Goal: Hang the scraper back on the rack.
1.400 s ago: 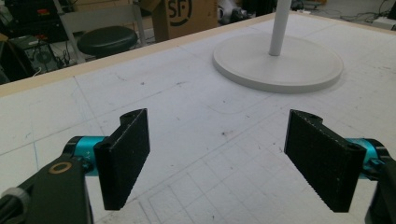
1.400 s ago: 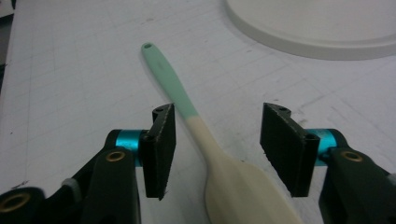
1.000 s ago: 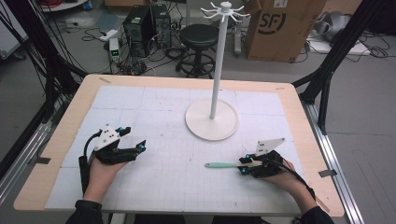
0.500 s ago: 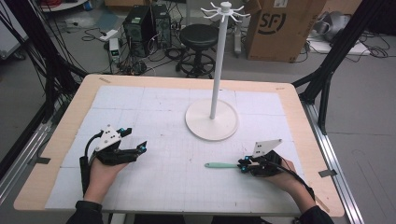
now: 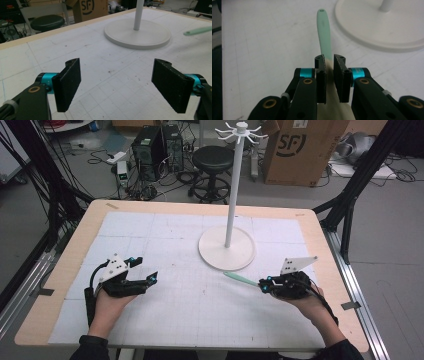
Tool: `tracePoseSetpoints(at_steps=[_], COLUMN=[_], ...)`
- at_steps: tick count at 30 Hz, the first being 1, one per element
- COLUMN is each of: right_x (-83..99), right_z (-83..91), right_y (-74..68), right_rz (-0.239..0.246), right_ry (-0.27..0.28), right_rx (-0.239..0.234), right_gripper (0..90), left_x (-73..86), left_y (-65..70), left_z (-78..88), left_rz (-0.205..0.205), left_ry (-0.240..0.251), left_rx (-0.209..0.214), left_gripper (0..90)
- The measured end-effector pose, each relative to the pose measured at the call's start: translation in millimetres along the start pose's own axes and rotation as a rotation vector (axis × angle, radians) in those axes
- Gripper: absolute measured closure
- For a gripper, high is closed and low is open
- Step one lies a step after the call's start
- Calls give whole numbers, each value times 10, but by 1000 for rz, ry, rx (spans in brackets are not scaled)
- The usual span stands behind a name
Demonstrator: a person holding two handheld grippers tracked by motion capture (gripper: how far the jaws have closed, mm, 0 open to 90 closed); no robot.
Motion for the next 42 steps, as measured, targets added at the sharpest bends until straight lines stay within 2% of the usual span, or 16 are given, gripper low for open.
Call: tracePoseSetpoints(at_steps=[6,14,20,28,35,42], right_x=[-299,-697,-938,-1190,-1486,-1767], right_z=[300,746,1007,1256,1423,1601], right_y=[129,244,301,400,445,453], right_rz=[-27,-50,-65,-95,-73,-53], right_ry=[54,140,191,232,239,255], right_rx=[46,86,115,129,134,159], right_gripper=[817,818,819,819,818,818], left_x=[-7,0,-2,-2,1,4], left_y=[21,30,27,26,26,27], left_z=[-12,-28,-26,-31,-38,-42], left_rz=[1,3,5,5,4,5], left_ry=[-5,-15,-12,-14,-18,-21], left_rx=[36,46,46,51,53,53], left_gripper=[243,244,244,245,245,245])
Point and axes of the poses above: each handheld gripper's, and its own axes: z roughly backward along the jaws, x roughly out of its underside, y roughly to its right, the point moved 1 cm from there along -z, roughly forward along the jaws, and after that the axes turned 7 degrees about z, right-handed, at the moved point
